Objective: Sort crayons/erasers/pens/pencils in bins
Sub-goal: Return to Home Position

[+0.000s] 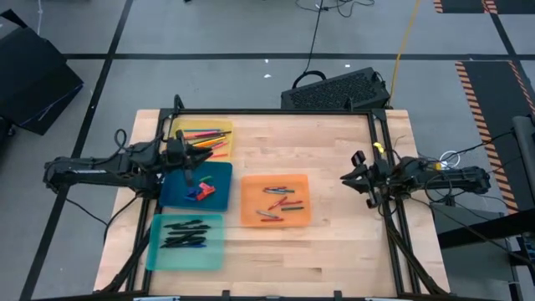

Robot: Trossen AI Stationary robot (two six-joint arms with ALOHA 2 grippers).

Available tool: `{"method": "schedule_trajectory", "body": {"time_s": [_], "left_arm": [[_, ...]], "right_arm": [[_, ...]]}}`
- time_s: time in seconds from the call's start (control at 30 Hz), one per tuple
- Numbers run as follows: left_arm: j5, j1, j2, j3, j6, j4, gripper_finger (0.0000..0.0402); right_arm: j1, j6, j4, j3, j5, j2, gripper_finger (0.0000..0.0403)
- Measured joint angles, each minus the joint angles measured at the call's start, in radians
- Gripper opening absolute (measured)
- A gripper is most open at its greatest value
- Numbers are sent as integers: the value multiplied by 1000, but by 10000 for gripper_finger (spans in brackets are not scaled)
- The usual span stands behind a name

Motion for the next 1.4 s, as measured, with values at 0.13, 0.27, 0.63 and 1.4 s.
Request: {"method": "schedule_trajectory", "body": {"time_s": [0.13, 0.27, 0.63, 1.4], "left_arm": [[12, -6, -48, -11, -4, -44, 63], [69, -38, -113, -55, 54, -44, 63], [62, -125, -347, -210, 100, -37, 63], [260, -180, -434, -393, 173, 28, 63]], "right_arm": [[0, 17, -44, -1, 25, 2, 50], [0, -27, -57, -1, 2, 2, 50], [1, -38, -135, -2, -80, 2, 50], [3, -79, -256, -4, -55, 15, 50]]}}
